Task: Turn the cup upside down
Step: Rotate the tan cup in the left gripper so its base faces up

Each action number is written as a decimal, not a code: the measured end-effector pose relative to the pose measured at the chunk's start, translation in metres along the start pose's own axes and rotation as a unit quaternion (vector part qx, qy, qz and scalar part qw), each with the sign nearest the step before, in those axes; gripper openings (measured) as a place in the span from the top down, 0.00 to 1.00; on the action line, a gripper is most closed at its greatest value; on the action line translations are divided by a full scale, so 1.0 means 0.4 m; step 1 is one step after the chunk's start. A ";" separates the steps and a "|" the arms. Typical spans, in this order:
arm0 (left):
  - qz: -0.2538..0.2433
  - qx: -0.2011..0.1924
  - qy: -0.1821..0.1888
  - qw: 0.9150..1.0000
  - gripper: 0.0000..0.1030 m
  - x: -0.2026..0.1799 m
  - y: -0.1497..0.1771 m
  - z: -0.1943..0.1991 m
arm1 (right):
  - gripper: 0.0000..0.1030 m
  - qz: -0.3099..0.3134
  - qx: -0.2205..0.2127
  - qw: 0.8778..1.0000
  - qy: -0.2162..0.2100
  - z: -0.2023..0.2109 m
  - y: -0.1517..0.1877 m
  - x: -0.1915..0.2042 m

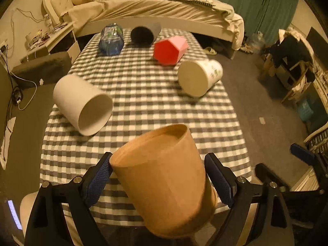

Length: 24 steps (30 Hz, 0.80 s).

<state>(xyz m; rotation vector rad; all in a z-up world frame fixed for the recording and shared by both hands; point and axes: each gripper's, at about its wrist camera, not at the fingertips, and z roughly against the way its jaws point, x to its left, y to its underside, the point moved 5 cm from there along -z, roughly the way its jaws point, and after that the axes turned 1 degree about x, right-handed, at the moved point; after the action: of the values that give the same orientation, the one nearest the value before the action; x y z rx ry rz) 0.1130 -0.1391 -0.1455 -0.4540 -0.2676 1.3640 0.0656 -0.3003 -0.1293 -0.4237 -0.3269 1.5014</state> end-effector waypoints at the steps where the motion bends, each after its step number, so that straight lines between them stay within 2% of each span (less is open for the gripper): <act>1: 0.000 -0.009 0.005 1.000 0.12 0.001 0.002 0.004 | 0.03 0.000 0.002 1.000 -0.005 -0.001 0.003 0.003; 4: -0.008 -0.018 0.000 1.000 0.12 0.001 0.002 0.009 | 0.03 -0.011 0.003 1.000 -0.020 0.000 0.007 0.001; 10: -0.023 -0.039 0.004 0.999 0.12 0.004 0.013 0.013 | 0.03 -0.018 -0.002 1.000 -0.017 0.005 0.007 -0.014; 14: -0.017 -0.012 0.038 0.999 0.12 -0.002 0.048 0.005 | 0.03 -0.021 -0.003 1.000 -0.008 0.009 0.005 -0.030; 20: -0.049 0.028 0.035 0.998 0.12 -0.023 0.132 -0.030 | 0.03 -0.037 -0.007 0.999 0.002 0.019 -0.001 -0.067; 21: -0.047 0.030 0.035 0.998 0.13 -0.022 0.138 -0.036 | 0.03 -0.041 -0.008 0.999 0.002 0.020 -0.002 -0.074; 22: -0.046 0.034 0.034 0.998 0.19 -0.021 0.144 -0.045 | 0.03 -0.045 -0.009 0.999 0.003 0.021 -0.004 -0.081; 24: -0.046 0.029 0.034 0.998 0.19 -0.021 0.144 -0.044 | 0.03 -0.049 -0.009 0.999 0.004 0.021 -0.005 -0.089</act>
<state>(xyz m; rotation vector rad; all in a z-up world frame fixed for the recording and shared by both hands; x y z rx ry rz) 0.0688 -0.1422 -0.1869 -0.4339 -0.1895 1.2612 0.0618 -0.3352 -0.1189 -0.4209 -0.3502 1.4014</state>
